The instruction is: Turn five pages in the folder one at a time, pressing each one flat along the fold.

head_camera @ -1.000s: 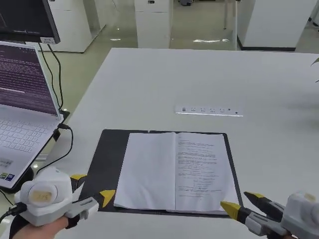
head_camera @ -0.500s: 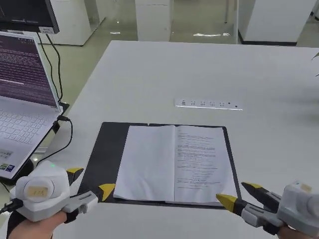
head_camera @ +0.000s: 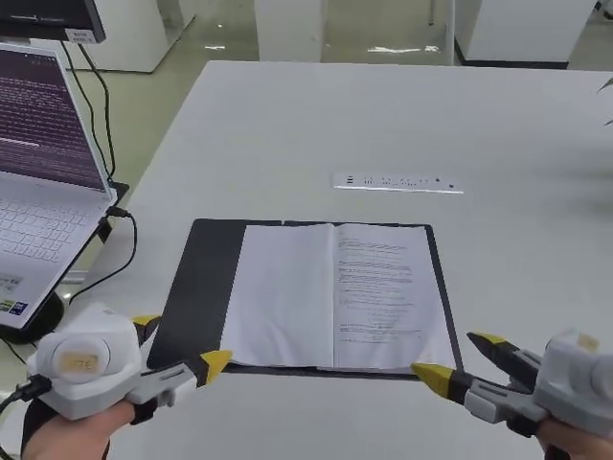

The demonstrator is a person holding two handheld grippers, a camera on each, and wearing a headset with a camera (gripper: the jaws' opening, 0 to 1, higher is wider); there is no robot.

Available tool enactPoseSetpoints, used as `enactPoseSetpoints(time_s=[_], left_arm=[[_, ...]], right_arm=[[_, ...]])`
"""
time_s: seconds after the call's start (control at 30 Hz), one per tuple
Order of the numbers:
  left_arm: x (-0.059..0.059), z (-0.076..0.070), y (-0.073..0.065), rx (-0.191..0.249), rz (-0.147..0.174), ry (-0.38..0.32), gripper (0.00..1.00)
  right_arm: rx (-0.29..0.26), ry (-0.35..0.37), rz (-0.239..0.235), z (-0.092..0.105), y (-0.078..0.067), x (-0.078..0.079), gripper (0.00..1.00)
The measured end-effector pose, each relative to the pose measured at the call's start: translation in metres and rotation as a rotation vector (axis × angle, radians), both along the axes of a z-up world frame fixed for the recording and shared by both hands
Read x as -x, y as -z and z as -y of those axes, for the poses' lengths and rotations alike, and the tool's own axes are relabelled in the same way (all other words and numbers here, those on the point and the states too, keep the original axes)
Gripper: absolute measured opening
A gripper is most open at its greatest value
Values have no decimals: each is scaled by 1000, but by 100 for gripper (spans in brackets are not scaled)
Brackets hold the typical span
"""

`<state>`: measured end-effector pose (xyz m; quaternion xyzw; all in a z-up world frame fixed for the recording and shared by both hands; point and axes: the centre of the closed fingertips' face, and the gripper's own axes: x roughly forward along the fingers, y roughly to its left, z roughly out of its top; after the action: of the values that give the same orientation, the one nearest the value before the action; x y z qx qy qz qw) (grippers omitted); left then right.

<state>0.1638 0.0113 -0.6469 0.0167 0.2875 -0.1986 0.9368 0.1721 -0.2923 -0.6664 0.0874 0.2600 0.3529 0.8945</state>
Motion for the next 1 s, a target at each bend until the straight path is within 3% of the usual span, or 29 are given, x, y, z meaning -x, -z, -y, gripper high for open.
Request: enactPoseSetpoints(time_s=[0.33, 0.73, 1.0], left_arm=[[-6, 18, 1, 10, -7, 37, 68], [-11, 22, 3, 20, -9, 53, 67], [-12, 23, 2, 21, -9, 57, 67]], right_arm=[[0, 24, -13, 13, 4, 10, 72], [-30, 65, -12, 24, 1, 9, 70], [-7, 51, -5, 23, 0, 9, 73]])
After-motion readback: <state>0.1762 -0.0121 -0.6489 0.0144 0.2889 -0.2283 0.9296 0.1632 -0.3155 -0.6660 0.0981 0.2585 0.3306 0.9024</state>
